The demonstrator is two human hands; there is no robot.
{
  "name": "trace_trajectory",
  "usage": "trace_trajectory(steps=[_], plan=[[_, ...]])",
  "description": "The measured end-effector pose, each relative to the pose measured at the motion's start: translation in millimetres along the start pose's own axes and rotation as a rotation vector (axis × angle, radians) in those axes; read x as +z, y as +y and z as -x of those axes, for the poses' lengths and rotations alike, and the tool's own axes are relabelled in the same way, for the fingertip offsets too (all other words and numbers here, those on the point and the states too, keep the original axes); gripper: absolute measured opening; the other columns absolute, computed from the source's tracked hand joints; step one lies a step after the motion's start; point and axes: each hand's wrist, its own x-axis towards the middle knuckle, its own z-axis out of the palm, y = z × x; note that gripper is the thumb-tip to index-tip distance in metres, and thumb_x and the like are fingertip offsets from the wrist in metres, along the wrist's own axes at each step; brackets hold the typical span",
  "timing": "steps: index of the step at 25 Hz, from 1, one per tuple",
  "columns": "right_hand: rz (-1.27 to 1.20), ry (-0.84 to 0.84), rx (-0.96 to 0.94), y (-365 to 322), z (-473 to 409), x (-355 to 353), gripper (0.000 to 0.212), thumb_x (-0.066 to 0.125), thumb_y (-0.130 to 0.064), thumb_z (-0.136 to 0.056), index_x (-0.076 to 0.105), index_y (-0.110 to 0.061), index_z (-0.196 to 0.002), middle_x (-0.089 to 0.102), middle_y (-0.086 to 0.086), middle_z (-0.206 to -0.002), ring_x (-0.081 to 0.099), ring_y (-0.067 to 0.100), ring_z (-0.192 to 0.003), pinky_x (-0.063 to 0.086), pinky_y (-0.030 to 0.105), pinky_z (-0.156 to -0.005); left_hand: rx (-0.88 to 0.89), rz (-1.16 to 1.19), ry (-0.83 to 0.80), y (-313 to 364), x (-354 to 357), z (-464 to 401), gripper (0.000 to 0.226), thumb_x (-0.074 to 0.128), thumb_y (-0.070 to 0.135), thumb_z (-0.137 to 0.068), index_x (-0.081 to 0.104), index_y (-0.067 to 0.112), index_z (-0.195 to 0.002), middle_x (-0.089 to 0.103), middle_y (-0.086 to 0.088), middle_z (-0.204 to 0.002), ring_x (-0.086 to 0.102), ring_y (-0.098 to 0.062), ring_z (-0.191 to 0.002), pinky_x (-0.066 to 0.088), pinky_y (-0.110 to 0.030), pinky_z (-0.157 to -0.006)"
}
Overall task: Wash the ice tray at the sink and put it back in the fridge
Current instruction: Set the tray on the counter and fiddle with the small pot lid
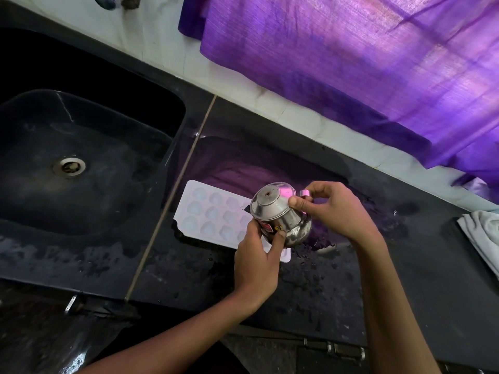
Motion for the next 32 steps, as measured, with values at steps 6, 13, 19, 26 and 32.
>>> trace_trajectory(steps=[6,13,19,26,32], plan=[[0.006,0.002,-0.009,0.8,-1.7,-1.0,0.05,0.06,-0.069,-0.059,0.064,-0.02,-0.072,0.066,-0.008,-0.067,0.063,0.008,-0.067,0.052,0.037,-0.076,-0.001,-0.006,-0.004,1.7,0.3,-2.4,0.024,0.058,0.03,-0.089,0.054,0.02,-0.11,0.064,0.014,-0.098,0.059,-0.004,-0.091,0.042,-0.008,-0.067],[0.011,0.002,-0.024,3.8,-4.2,-1.8,0.048,0.06,-0.069,-0.058,0.064,-0.023,-0.071,0.067,-0.006,-0.067,0.064,0.011,-0.067,0.053,0.037,-0.074,-0.013,-0.008,-0.004,2.6,2.6,-3.3,0.023,0.058,0.03,-0.089,0.054,0.02,-0.109,0.062,0.016,-0.094,0.058,-0.003,-0.088,0.041,-0.007,-0.065],[0.002,-0.004,-0.021,2.1,-4.5,-2.7,0.042,0.06,-0.068,-0.058,0.06,-0.026,-0.065,0.064,-0.009,-0.061,0.057,-0.001,-0.056,0.047,0.024,-0.064,-0.003,-0.002,0.002,4.6,2.6,-2.8,0.024,0.058,0.029,-0.089,0.054,0.017,-0.11,0.063,0.014,-0.095,0.056,0.001,-0.084,0.04,-0.004,-0.064],[-0.02,-0.009,-0.019,1.6,-4.1,-4.2,0.043,0.062,-0.066,-0.059,0.062,-0.025,-0.068,0.064,-0.008,-0.064,0.059,0.005,-0.061,0.05,0.032,-0.07,-0.01,-0.002,0.035,5.2,3.2,-2.5,0.026,0.059,0.03,-0.088,0.055,0.018,-0.111,0.066,0.012,-0.1,0.059,-0.003,-0.09,0.04,-0.006,-0.065],[-0.123,-0.01,-0.013,4.5,3.0,-7.8,0.06,0.063,-0.068,-0.055,0.067,-0.012,-0.076,0.07,-0.002,-0.072,0.066,0.013,-0.068,0.054,0.044,-0.081,0.028,0.002,0.066,8.1,2.6,1.1,0.033,0.061,0.031,-0.087,0.054,0.021,-0.118,0.065,0.014,-0.106,0.058,-0.001,-0.096,0.04,-0.006,-0.072]])
